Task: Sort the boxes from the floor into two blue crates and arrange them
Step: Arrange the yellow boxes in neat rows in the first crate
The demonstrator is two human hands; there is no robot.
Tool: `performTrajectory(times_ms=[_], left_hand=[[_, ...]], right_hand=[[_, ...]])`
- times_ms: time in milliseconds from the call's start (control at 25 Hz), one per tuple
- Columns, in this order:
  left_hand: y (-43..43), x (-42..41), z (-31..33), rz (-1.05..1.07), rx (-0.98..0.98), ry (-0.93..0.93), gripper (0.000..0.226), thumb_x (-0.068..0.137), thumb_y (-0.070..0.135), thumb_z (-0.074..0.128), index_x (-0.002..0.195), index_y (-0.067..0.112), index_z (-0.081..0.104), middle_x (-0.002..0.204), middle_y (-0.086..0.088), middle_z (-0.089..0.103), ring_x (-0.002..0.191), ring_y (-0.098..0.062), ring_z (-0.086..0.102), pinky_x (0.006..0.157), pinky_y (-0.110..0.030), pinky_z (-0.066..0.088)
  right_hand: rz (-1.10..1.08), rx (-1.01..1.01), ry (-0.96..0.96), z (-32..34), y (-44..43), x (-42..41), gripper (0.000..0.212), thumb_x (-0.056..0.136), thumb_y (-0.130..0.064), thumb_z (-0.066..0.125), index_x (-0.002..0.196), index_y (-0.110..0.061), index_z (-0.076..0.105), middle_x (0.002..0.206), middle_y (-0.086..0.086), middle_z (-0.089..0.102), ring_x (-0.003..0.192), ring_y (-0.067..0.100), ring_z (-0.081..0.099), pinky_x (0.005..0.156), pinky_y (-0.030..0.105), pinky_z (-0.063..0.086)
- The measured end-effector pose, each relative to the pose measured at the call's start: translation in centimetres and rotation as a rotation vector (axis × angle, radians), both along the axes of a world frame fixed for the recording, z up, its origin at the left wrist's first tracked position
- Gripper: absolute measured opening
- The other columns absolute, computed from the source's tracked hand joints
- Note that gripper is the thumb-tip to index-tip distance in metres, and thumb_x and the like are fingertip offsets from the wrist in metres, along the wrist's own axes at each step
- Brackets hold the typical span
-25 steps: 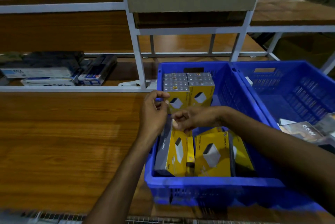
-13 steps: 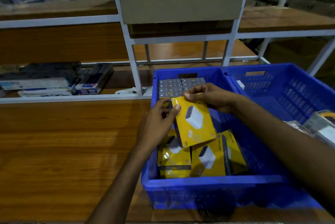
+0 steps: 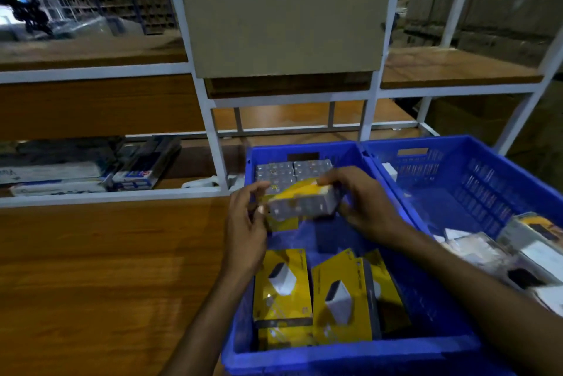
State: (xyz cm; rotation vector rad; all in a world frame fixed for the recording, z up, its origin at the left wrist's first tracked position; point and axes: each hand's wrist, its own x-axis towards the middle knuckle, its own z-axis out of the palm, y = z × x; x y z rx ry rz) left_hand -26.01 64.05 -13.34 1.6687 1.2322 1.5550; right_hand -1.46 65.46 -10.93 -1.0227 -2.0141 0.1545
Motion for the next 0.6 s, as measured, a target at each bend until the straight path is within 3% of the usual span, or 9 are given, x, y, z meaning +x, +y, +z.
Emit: performTrajectory(times_ms=[120,240,360,440,600], left_hand=[[0.4,-0.1,0.0,0.018,-0.072,-0.074,0.045,0.095,-0.016,0.05,0.121,0.018,0.063,0.132,0.0,0.061,0.104,-0.006,0.068,0.083,-0.014,0.052],[0.7,-0.2,-0.5,0.03,-0.087,-0.083,0.043,0.094,-0.016,0.05,0.109,0.021,0.065,0.127,-0.008,0.061,0.099,-0.006,0.07,0.079,-0.014,0.053],[0.6,0.0,-0.3,0.023,-0.109,-0.053,0.037,0.094,-0.014,0.052,0.103,0.018,0.068,0.124,-0.007,0.058,0.096,-0.002,0.068,0.078,-0.012,0.051],[0.4,0.2,-0.1,0.027,-0.122,-0.055,0.033,0.095,-0.013,0.053,0.104,0.016,0.068,0.123,-0.006,0.056,0.095,-0.002,0.068,0.078,-0.011,0.05],[0.3,0.3,0.0,0.006,-0.128,-0.056,0.036,0.096,-0.014,0.052,0.099,0.018,0.067,0.122,-0.004,0.055,0.102,-0.007,0.067,0.081,-0.009,0.051]], right_hand=[[-0.034,0.288,-0.188,-0.3,-0.5,-0.5,0.03,0.082,0.015,0.064,0.109,0.001,0.069,0.12,0.013,0.065,0.116,0.029,0.061,0.097,0.036,0.052],[-0.075,0.296,-0.183,-0.3,-0.7,-0.7,0.025,0.085,0.013,0.062,0.106,0.001,0.068,0.118,0.013,0.066,0.113,0.03,0.061,0.092,0.035,0.052],[-0.249,0.042,-0.051,-0.8,0.1,0.1,0.049,0.071,0.017,0.065,0.108,-0.015,0.066,0.108,0.003,0.061,0.106,0.021,0.057,0.079,0.027,0.051],[-0.355,-0.233,0.0,-1.2,1.0,1.0,0.04,0.073,0.004,0.081,0.099,-0.019,0.06,0.094,-0.005,0.056,0.088,0.013,0.053,0.065,0.015,0.042],[-0.501,-0.819,-0.033,-2.7,3.2,1.5,0.045,0.07,-0.001,0.087,0.083,-0.016,0.046,0.087,0.004,0.054,0.081,0.02,0.05,0.058,0.03,0.041]])
